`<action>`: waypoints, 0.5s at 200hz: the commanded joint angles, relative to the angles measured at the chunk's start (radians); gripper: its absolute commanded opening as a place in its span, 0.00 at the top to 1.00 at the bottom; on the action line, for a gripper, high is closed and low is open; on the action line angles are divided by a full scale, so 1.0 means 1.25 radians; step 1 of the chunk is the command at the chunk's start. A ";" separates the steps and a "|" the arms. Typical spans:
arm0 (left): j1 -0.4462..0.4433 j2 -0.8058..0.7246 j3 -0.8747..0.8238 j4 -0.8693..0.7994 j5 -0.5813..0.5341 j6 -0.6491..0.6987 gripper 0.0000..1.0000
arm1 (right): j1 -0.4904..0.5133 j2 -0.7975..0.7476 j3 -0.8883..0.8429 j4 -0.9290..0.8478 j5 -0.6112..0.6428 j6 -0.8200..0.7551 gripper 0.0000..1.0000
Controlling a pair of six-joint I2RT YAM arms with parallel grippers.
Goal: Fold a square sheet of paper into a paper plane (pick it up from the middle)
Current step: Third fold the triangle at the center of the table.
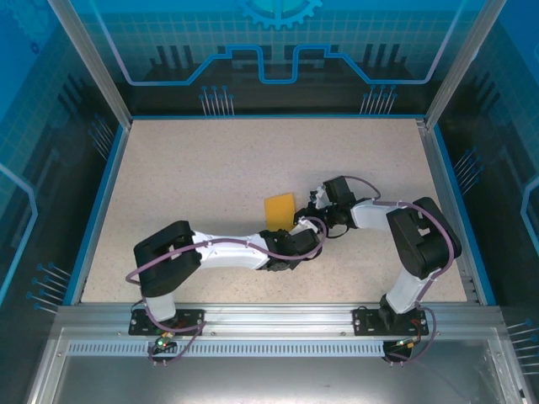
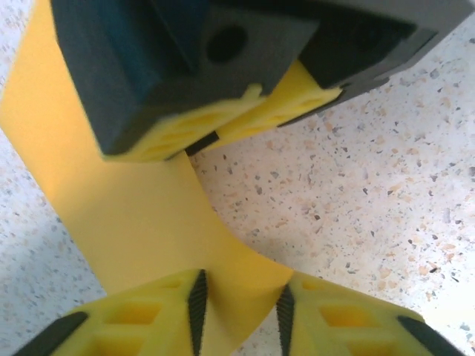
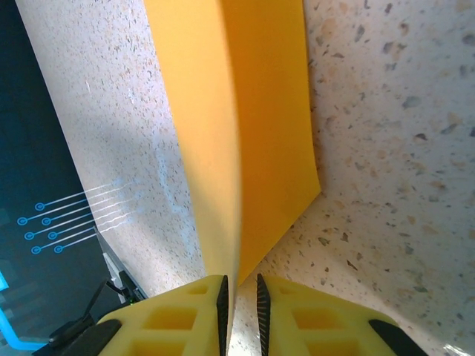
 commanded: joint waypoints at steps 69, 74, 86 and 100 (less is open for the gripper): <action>0.013 -0.052 -0.019 0.003 0.010 -0.004 0.90 | -0.015 0.000 -0.010 -0.019 -0.007 -0.009 0.79; 0.016 -0.055 -0.023 0.005 0.014 -0.006 0.91 | -0.015 -0.001 -0.009 -0.019 -0.008 -0.009 0.80; 0.024 -0.064 -0.032 0.014 0.038 -0.005 0.94 | -0.015 -0.001 -0.009 -0.019 -0.008 -0.008 0.79; 0.038 -0.076 -0.042 0.022 0.074 -0.007 0.99 | -0.015 -0.007 -0.010 -0.022 -0.005 -0.010 0.78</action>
